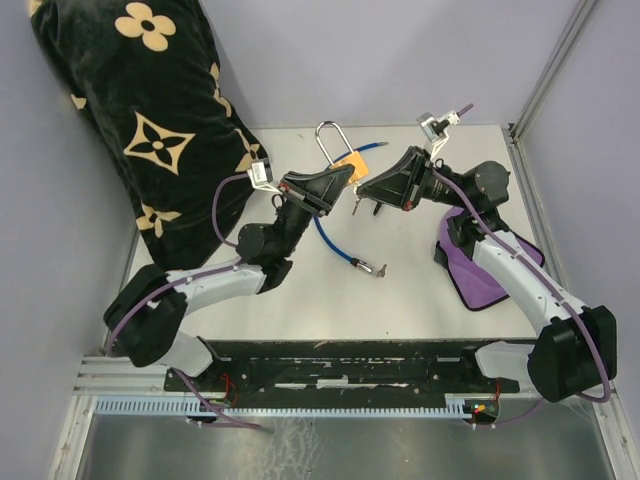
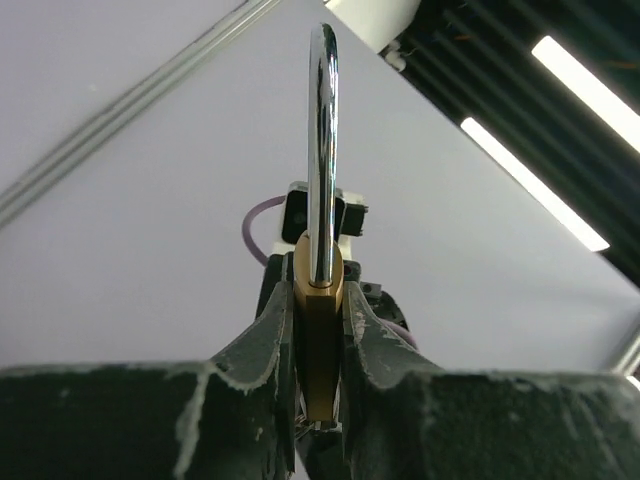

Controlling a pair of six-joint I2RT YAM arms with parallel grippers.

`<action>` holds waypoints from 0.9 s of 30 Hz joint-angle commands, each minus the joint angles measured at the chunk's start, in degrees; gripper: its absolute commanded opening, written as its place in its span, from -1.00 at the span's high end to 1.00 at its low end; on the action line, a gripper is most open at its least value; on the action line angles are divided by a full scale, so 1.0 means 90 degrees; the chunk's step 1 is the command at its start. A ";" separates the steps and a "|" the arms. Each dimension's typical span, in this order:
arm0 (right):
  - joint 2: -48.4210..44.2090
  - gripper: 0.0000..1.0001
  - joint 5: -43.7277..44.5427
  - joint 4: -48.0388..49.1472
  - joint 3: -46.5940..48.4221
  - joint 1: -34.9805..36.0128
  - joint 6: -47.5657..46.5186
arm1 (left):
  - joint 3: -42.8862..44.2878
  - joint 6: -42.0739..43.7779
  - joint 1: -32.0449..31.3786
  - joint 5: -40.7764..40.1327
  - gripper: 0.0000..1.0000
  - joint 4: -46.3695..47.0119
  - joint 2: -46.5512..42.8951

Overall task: Lock with the key
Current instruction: Lock the lock.

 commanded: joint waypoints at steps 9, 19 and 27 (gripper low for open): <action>-0.0358 0.97 -0.0993 -0.2454 0.0550 0.0211 -0.1909 | 0.0554 0.1401 -0.0251 -0.1917 0.94 -0.0989 -0.0507; -0.0435 0.96 -0.0957 -0.1352 0.0601 0.0130 -0.0578 | 0.0830 -0.1365 0.0204 -0.1175 0.94 -0.1305 0.0073; -0.0226 0.96 -0.0903 -0.1254 0.1043 0.0178 0.0490 | 0.0917 -0.1284 0.0248 -0.1278 0.94 -0.2108 -0.0779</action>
